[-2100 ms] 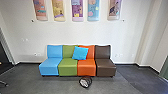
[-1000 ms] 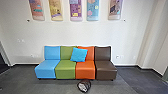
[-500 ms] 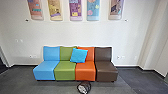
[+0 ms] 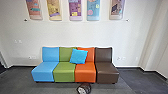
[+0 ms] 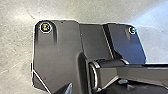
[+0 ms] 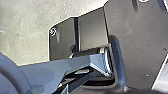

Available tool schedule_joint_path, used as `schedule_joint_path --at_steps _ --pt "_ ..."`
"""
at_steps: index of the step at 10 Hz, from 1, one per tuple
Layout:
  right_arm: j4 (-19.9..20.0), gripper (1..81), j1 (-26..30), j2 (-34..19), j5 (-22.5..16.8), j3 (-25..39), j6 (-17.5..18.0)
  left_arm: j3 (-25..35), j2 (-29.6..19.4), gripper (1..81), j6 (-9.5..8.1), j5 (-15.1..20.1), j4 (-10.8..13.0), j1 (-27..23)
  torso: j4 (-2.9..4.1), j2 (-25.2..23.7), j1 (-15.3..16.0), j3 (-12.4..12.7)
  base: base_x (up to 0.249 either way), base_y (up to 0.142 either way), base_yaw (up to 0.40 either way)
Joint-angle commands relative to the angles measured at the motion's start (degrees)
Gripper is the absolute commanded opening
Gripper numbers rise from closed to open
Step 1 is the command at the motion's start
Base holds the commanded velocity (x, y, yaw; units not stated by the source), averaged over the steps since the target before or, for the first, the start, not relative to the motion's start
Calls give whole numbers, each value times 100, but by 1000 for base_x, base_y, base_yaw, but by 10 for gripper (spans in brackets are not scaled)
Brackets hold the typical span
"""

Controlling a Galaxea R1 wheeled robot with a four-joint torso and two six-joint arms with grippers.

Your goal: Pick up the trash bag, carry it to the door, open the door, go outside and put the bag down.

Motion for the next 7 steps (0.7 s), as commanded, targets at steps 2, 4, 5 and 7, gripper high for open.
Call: schedule_joint_path --at_steps 2,4,5,7 --pt "-117 811 198 21 -276 59 -71 18 -3 811 -27 289 -29 -270 0 0 1 0 121 -31 0" --pt "-108 811 207 21 -276 59 -71 18 5 811 -27 289 -20 -279 0 0 1 0 133 -78 0" --pt "-108 811 207 21 -276 59 -71 18 -3 811 -27 289 -20 -278 0 0 1 0 132 -78 0" --pt "-108 811 207 13 -276 59 -71 18 5 811 -27 289 -29 -287 0 0 1 -2 132 -78 0"
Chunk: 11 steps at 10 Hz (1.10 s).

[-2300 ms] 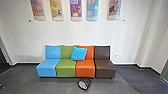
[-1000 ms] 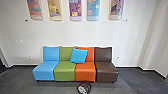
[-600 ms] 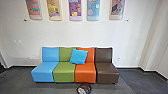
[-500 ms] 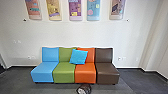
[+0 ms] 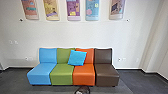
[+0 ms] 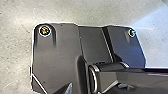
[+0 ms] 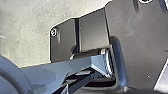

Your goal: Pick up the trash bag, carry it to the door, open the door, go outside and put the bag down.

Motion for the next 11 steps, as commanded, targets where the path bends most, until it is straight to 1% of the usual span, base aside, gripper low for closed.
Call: schedule_joint_path --at_steps 1,3,11 --pt "-108 811 201 0 -279 60 -58 35 -24 811 -27 290 -26 -241 0 0 1 0 133 -78 0" --pt "-108 811 192 0 -279 60 -58 35 -33 811 -27 290 -26 -233 0 0 1 0 132 -72 0" --pt "-64 811 263 9 -288 43 -58 35 -41 811 -27 290 -44 -250 0 0 1 0 133 0 0"
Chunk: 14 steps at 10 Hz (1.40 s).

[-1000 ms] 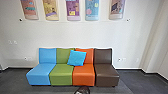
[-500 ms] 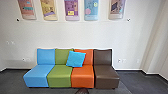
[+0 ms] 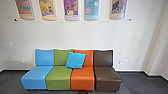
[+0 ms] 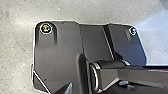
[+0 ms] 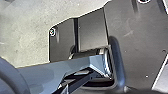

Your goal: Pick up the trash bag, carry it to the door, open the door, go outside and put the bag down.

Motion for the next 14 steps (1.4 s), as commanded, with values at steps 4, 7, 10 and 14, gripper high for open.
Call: schedule_joint_path --at_steps 4,7,10,14 --pt "-59 811 209 3 -257 63 -46 24 -21 811 -35 271 -57 -253 0 0 1 0 131 0 0" --pt "-68 811 192 11 -257 63 -55 24 -21 811 -35 271 -119 -269 0 0 1 0 123 0 0" --pt "-76 811 192 11 -257 63 -55 24 -3 811 -35 279 -111 -279 0 0 1 0 123 0 0" --pt "-103 811 218 11 -257 63 -46 24 -3 811 -35 279 -111 -279 0 0 1 0 123 0 0"
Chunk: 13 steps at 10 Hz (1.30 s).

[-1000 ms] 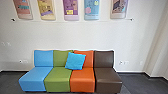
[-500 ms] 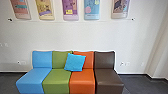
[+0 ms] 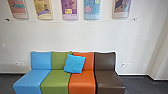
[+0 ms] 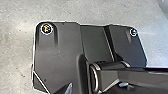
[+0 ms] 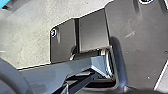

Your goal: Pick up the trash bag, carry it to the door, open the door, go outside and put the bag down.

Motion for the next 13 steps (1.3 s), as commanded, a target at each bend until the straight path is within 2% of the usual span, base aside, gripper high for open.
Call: schedule_joint_path --at_steps 1,13 --pt "-100 811 215 2 -265 64 -58 24 -3 811 -33 284 -28 -260 0 0 1 0 123 0 0" --pt "-48 811 215 10 -274 -23 -58 24 -12 811 -33 284 -28 -269 0 0 1 0 115 0 0"
